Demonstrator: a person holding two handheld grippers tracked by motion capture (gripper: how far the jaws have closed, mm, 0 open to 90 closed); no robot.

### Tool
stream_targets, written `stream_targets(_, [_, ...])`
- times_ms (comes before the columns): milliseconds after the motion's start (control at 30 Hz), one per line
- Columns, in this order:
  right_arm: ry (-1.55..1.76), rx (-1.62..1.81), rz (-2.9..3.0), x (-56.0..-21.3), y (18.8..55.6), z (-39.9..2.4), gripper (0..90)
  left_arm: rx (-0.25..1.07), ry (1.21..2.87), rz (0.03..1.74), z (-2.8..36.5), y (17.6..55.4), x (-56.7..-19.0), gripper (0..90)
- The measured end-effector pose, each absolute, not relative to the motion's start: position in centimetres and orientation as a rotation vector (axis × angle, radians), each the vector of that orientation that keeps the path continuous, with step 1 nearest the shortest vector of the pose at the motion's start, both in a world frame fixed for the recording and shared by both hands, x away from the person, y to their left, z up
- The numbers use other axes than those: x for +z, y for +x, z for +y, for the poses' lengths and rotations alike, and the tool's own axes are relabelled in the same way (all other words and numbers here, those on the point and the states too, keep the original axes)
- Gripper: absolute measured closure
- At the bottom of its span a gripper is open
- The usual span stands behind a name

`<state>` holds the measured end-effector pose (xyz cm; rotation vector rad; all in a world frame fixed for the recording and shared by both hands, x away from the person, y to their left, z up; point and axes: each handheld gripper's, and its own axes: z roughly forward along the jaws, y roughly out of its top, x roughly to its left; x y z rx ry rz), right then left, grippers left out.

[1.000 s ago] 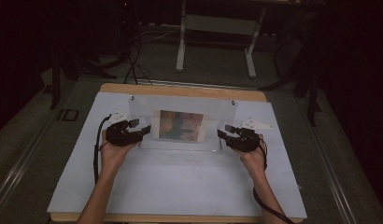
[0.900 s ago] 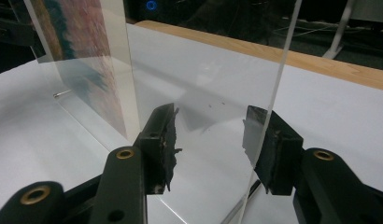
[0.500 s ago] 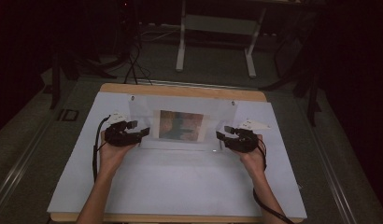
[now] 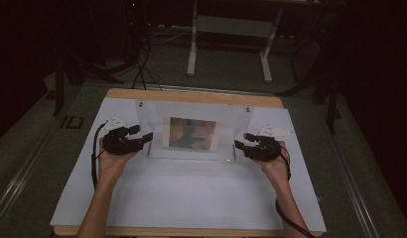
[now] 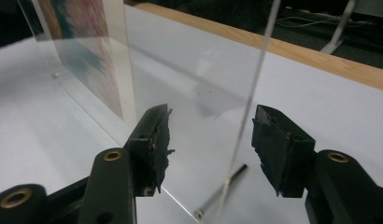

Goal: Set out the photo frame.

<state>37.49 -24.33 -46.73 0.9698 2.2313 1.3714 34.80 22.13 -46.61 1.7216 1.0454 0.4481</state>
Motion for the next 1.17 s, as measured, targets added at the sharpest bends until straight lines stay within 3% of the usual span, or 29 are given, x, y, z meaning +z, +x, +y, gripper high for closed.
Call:
stream_targets(233, [0.901,1.247,2.276,-45.9,37.0,-24.5,46.6,0.571,1.768,1.053,22.5,34.0,-45.5,39.5])
stream_targets(600, [0.884,1.192,2.314,-45.0,36.7,-25.9,47.4,0.58,1.807,1.093,23.6,33.8,-45.1,41.3])
stream_targets(1167, [1.122,1.077,2.312,-48.4,38.7,-28.9,46.0,0.592,1.889,1.265,24.5,35.3,-49.0,41.0])
